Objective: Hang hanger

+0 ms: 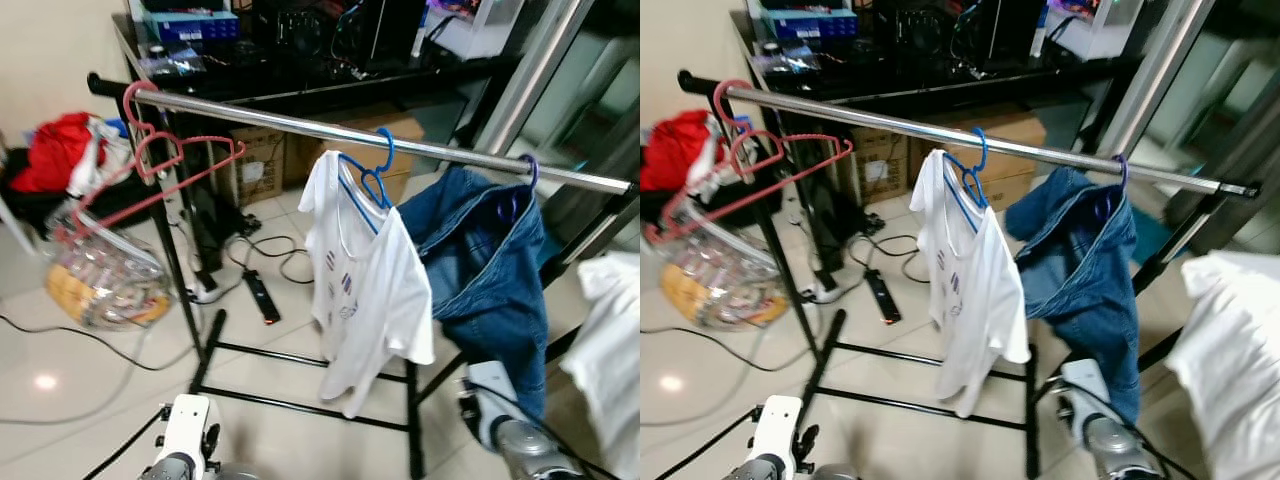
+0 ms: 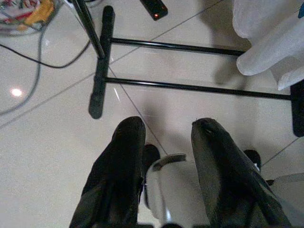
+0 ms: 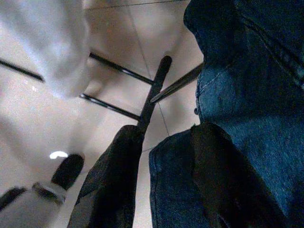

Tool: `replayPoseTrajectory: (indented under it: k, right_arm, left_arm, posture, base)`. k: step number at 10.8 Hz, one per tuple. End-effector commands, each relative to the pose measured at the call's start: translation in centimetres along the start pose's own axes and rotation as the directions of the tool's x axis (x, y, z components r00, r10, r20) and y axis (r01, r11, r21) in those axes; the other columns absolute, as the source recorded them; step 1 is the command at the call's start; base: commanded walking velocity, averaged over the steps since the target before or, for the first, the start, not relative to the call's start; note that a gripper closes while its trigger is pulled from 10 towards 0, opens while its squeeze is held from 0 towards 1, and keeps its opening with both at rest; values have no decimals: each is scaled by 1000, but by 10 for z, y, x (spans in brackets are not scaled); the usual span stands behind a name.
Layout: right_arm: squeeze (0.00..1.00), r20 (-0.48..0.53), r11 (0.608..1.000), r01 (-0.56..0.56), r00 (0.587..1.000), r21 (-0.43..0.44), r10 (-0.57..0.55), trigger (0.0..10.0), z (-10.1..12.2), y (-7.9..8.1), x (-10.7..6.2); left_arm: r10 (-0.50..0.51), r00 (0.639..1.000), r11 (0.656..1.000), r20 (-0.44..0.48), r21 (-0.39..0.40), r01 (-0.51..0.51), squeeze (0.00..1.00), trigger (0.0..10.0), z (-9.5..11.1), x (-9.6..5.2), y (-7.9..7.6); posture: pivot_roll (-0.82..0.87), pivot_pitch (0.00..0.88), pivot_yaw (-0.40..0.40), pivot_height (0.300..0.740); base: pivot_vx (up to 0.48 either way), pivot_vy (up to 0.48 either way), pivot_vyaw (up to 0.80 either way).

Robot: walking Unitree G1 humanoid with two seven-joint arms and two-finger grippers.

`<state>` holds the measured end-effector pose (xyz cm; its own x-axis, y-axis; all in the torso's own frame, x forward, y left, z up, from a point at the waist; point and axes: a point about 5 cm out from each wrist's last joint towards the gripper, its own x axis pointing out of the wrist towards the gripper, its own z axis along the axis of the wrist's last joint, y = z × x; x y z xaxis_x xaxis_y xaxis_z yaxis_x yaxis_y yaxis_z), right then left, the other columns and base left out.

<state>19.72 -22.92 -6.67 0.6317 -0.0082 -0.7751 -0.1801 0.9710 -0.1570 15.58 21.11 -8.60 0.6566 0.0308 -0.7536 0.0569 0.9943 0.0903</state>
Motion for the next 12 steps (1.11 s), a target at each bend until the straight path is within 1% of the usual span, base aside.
replayPoseTrajectory:
  k: [1,2,3,4,5,6,7,8,9,10,11,12]
  right_arm:
    - [0,3,999,-24,1000,-31,24,10000,1,0,0]
    - [0,-19,996,-62,998,-67,61,10000,2,6,1]
    - [0,-63,983,-175,983,-53,172,10000,5,23,4]
    - [0,-74,966,-259,964,-13,257,10000,5,37,5]
    - [0,-76,951,-307,950,-33,304,10000,6,46,5]
    - [0,-83,943,-330,942,-49,326,10000,6,51,5]
    - [0,-89,944,-328,942,-32,325,10000,4,53,5]
    - [0,-84,954,-294,954,-60,288,10000,1,52,5]
    - [0,-58,970,-214,976,-114,209,10000,4,48,6]
    - [0,-32,983,-158,987,-89,156,10000,8,45,7]
    - [0,-34,976,-207,978,-73,205,10000,11,55,8]
    - [0,-22,959,-266,964,-94,265,10000,18,66,9]
  left_arm:
    - [8,1000,1000,-4,-15,-8,0,10000,0,1,-3]
    - [19,1000,998,11,-54,-18,0,10000,1,1,-7]
    - [-12,1000,999,1,-36,12,0,10000,-2,1,-17]
    - [-24,999,1000,-26,-13,23,0,10000,-8,0,-21]
    - [-16,1000,999,-25,-36,15,0,10000,-7,0,-22]
    - [-33,999,999,-15,-30,32,0,10000,-4,1,-26]
    - [-49,999,999,-16,-9,49,0,10000,-3,2,-28]
    - [-51,999,999,-15,6,51,0,10000,-1,2,-26]
    - [-47,999,999,-14,19,48,0,10000,0,3,-22]
    - [-44,999,998,-11,43,44,0,10000,2,3,-15]
    - [-79,997,985,-13,155,80,0,10000,3,2,-14]
    - [-131,991,952,-19,275,131,0,10000,4,3,-18]
  posture:
    - [356,0,-165,740]
    - [344,3,-165,740]
    - [318,0,-164,740]
    - [315,0,-169,740]
    - [304,0,-164,740]
    - [301,0,-160,740]
    - [293,0,-147,740]
    - [288,0,-135,740]
    - [288,0,-133,740]
    - [276,0,-109,740]
    - [258,0,-86,740]
    - [245,0,-74,740]
  base:
    - [0,0,0]
    - [0,0,0]
    - [0,0,0]
    - [0,0,0]
    - [0,0,0]
    - [0,0,0]
    - [0,0,0]
    - [0,0,0]
    - [0,0,0]
    - [0,0,0]
    - [0,0,0]
    - [0,0,0]
